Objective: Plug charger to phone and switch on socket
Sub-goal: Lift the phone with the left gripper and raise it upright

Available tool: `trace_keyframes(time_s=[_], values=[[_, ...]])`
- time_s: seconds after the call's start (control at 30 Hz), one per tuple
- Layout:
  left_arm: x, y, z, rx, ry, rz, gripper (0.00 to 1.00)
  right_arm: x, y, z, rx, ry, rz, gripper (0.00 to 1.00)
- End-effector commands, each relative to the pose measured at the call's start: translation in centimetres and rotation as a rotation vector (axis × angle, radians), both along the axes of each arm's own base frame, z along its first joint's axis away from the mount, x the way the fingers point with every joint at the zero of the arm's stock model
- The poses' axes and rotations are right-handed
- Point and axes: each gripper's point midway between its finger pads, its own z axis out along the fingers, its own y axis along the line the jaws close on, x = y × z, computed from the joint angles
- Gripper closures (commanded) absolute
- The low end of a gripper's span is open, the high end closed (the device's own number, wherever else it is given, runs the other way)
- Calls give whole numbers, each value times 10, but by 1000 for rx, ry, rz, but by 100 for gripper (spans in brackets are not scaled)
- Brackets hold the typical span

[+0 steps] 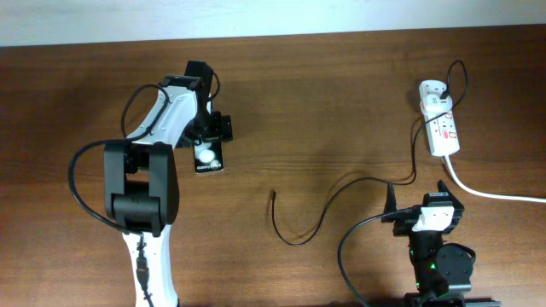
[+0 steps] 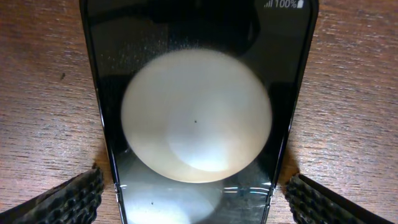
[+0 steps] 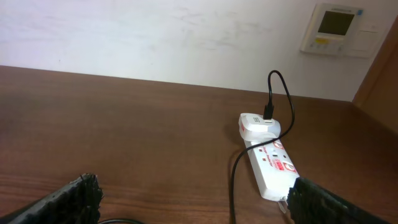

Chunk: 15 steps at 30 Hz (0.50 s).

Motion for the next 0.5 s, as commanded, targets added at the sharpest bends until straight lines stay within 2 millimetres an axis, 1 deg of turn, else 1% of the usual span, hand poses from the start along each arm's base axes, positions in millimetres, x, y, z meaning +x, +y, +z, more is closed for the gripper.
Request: trace_keyframes(time_s=[0.0, 0.47], values=[[1, -1, -3, 8, 4, 6, 1, 0, 0, -3, 0, 8, -7, 1], [4, -1, -3, 5, -10, 7, 0, 0, 0, -3, 0, 8, -7, 1]])
